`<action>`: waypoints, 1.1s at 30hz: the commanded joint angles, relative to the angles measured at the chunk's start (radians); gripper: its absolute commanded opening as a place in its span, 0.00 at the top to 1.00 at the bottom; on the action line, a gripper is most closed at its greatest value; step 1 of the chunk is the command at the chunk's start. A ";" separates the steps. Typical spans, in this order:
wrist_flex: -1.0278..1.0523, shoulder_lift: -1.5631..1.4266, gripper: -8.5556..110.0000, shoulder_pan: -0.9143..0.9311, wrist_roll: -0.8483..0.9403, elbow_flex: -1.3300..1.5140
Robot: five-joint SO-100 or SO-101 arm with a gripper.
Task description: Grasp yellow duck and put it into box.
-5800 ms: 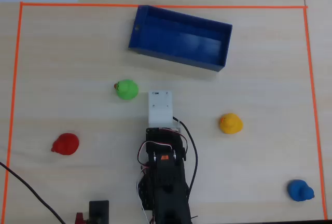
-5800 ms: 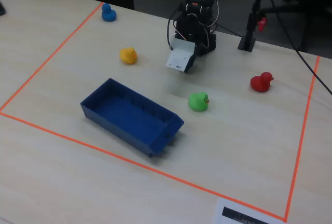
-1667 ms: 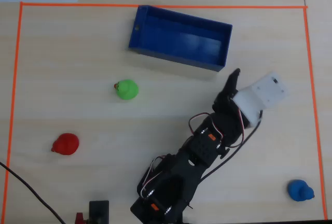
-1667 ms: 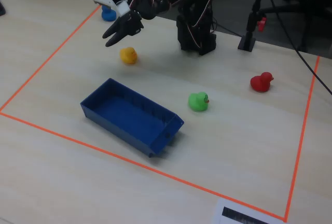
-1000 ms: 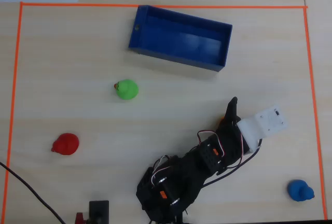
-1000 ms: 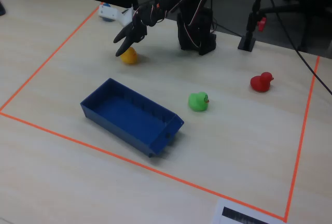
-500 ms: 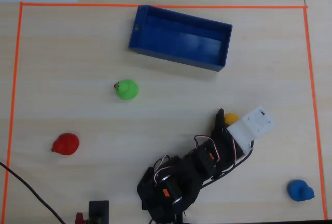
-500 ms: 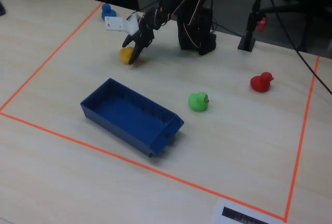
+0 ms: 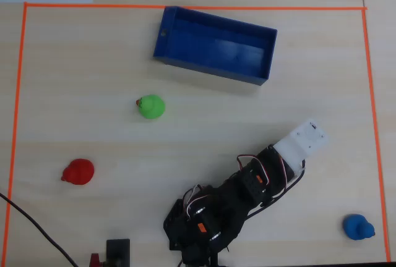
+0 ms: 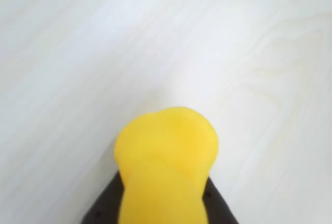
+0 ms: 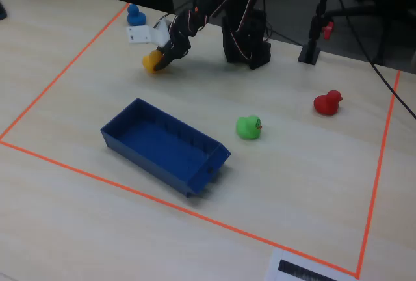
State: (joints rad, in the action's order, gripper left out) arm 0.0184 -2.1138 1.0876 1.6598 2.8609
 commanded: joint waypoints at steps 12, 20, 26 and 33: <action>0.373 -0.215 0.93 -0.035 -0.426 -0.278; 0.758 -0.256 0.93 -0.322 -0.635 -0.555; 0.729 -0.106 0.93 -0.534 -0.670 -0.762; 0.508 0.071 0.93 -0.634 -0.670 -0.879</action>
State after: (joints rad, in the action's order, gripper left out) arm 0.6458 -2.0893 0.4893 0.9879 2.0571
